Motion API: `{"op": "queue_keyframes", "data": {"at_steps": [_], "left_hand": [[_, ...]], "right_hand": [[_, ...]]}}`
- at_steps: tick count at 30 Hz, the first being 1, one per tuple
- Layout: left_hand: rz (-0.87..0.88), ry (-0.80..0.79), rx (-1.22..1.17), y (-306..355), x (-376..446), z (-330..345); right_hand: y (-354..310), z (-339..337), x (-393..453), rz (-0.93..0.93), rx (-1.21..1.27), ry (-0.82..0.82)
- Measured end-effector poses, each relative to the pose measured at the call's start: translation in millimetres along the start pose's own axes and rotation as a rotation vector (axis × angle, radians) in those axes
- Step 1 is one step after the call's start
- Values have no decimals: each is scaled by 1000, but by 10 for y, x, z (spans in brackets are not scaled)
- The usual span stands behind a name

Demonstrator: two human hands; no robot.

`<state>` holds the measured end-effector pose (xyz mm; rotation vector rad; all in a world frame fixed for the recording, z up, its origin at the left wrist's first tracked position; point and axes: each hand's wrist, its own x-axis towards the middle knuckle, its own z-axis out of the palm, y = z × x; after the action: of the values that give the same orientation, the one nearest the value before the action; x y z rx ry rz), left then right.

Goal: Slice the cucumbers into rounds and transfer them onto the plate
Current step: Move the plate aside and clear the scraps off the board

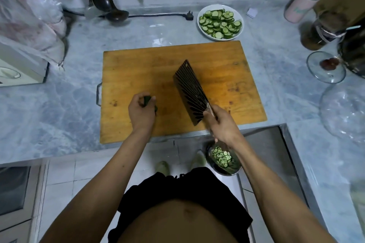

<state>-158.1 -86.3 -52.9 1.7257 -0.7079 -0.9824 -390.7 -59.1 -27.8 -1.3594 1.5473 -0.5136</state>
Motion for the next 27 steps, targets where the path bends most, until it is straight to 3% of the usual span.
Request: {"op": "queue_keyframes", "data": {"at_steps": [2, 5, 11, 16, 19, 23, 27], "left_hand": [[-6, -18, 57, -26, 20, 102], [18, 2, 152, -99, 136, 224], [131, 47, 319, -47, 316, 487], [386, 52, 578, -123, 317, 626], [428, 120, 743, -244, 274, 677], [485, 136, 635, -439, 279, 702], [388, 187, 563, -419, 309, 806]], "right_hand": [[66, -29, -29, 11, 206, 19], [178, -154, -118, 36, 452, 188], [626, -543, -84, 189, 611, 355], [840, -545, -39, 201, 458, 392], [874, -572, 10, 204, 297, 396], [797, -594, 184, 209, 224, 374], [681, -429, 380, 157, 59, 365]]}}
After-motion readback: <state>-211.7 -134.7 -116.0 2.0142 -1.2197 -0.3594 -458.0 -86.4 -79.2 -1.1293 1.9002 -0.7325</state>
